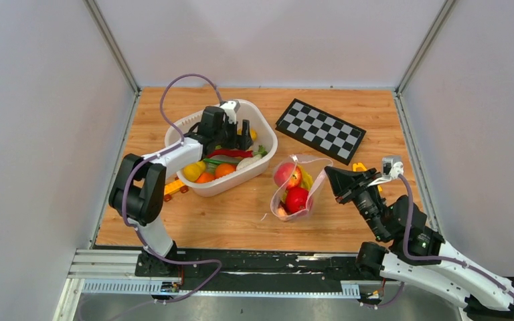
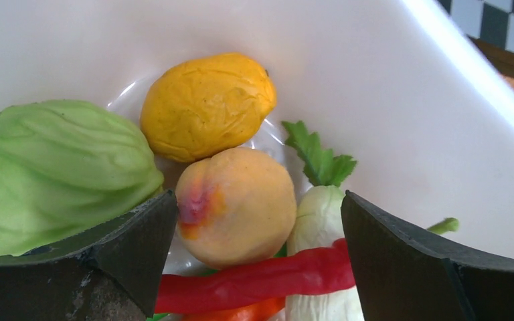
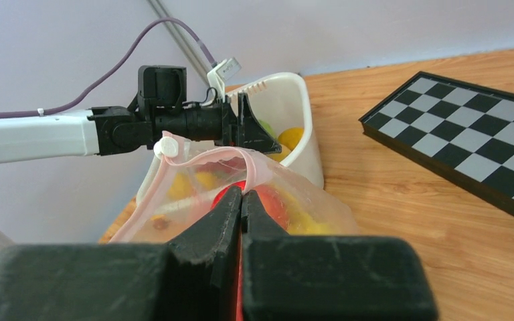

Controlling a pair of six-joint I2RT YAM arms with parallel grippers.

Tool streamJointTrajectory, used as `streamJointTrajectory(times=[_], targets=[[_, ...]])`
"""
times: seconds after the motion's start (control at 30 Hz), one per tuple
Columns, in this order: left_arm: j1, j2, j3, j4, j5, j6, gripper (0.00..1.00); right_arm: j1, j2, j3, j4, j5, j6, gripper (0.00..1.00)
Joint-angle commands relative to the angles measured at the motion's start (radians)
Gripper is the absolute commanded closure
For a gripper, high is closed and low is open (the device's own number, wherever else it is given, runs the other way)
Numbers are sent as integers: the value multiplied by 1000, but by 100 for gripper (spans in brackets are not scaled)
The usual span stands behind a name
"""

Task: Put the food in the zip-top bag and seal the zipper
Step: Pick up the fake fruit from the bin.

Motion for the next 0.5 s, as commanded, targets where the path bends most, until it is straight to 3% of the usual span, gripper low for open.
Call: streamJointTrajectory(times=[0.0, 0.2, 0.47], targets=[[5, 26, 56, -64, -6, 39, 4, 1, 42, 75, 43, 52, -66, 100], [5, -39, 4, -60, -31, 51, 1, 1, 141, 125, 48, 8, -96, 100], [5, 63, 26, -84, 12, 35, 13, 1, 257, 182, 72, -66, -140, 100]])
